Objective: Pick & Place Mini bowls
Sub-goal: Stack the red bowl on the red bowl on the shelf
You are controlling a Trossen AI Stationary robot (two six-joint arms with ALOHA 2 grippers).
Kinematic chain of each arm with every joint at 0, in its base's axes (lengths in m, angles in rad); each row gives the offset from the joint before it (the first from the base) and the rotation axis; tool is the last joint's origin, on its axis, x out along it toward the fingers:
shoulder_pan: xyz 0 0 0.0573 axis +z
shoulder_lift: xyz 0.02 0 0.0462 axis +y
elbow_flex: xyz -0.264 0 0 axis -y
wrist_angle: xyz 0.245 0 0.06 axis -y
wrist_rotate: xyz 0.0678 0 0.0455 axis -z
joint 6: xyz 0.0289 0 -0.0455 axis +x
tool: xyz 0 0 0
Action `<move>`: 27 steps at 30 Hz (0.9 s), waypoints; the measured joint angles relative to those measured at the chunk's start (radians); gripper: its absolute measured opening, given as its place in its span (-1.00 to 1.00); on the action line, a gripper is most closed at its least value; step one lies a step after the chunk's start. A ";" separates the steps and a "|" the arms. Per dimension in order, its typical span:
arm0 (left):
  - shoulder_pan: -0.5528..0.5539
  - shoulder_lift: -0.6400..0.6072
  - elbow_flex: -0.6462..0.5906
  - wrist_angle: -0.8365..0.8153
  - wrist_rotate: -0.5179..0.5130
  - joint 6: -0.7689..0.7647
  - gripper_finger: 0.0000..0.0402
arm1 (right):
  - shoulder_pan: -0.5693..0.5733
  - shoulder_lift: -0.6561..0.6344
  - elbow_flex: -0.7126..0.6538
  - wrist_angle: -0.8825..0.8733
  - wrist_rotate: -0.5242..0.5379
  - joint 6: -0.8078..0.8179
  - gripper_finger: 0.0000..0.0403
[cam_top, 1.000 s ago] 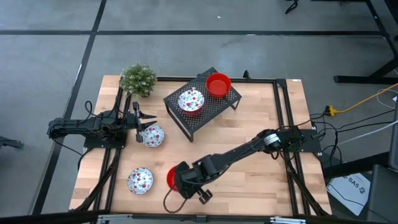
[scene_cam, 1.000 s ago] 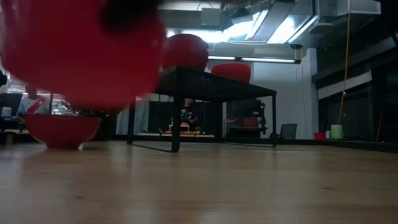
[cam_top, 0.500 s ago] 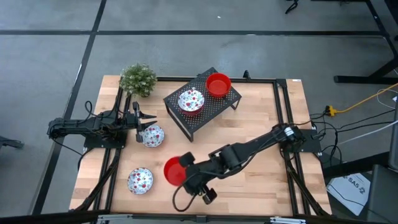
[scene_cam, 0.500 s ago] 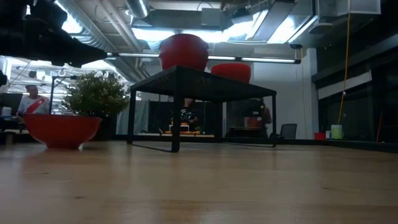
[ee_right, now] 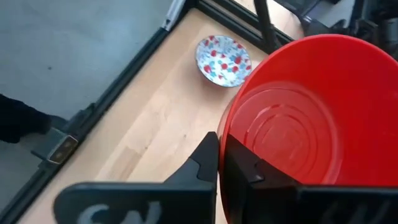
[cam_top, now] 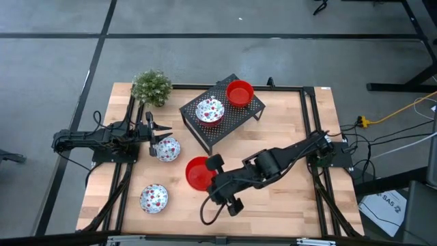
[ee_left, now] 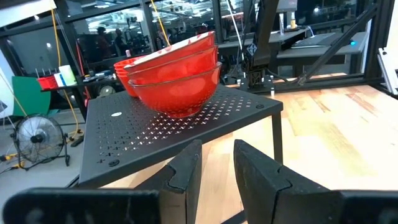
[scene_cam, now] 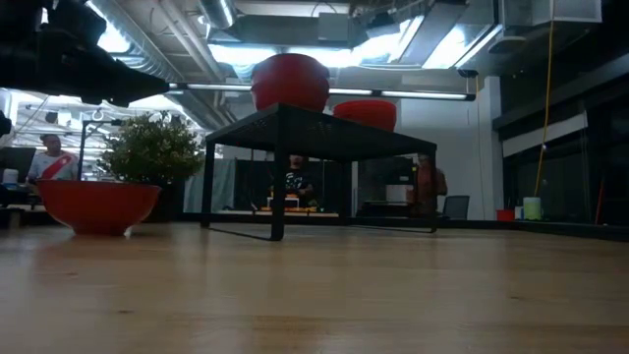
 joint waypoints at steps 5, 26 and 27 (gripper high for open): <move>0.000 0.000 0.000 0.000 0.000 0.000 -0.56 | -0.022 -0.027 0.000 -0.027 0.017 -0.005 -0.95; 0.000 0.000 0.000 0.000 0.000 0.000 -0.56 | -0.360 -0.141 0.000 -0.145 0.095 -0.030 -0.95; 0.000 0.000 0.000 0.000 0.000 0.000 -0.56 | -0.378 -0.143 0.000 -0.153 0.096 -0.026 -0.95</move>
